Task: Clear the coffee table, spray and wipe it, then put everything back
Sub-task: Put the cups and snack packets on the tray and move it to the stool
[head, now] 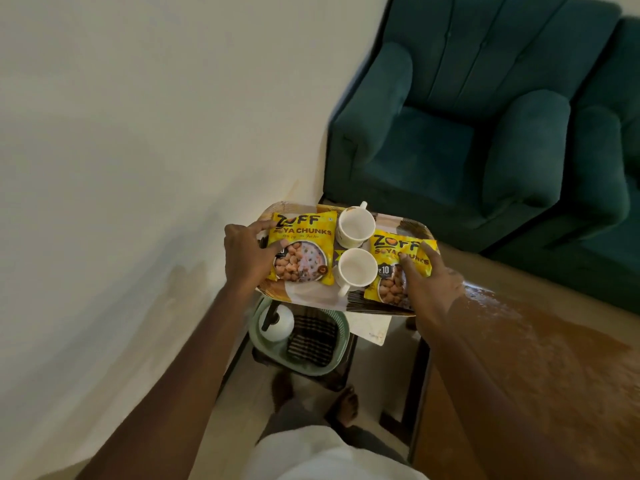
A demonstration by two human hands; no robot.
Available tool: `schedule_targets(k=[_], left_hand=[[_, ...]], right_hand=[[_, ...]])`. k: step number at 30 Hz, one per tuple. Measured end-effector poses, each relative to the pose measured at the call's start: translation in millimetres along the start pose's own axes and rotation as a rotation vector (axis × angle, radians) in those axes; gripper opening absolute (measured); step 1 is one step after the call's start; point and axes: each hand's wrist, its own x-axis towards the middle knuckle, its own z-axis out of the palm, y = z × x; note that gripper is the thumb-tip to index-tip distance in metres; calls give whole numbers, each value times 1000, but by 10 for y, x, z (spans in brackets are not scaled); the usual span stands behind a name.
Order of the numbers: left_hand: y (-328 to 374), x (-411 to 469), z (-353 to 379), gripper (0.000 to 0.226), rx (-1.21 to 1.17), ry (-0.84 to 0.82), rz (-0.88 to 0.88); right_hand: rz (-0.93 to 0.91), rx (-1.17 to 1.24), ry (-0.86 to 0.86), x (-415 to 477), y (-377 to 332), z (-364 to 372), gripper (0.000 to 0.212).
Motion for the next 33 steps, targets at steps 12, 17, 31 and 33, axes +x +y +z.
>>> schedule_targets(k=[12,17,31,33], left_hand=[[-515,1475,793,48,87,-222,174],[-1005,1822,1329,50,102,-286,186],[-2187,1802,2076,50,241,-359,130],[-2172,1792,2085,50,256,-361,130]], right_hand=[[152,109,64,835,428,1219,57],[196,64,88,1128,869,1756,57],[213,-55,66,1305,1793,2592,56],[212,-67,62,1311,1800,2605,56]])
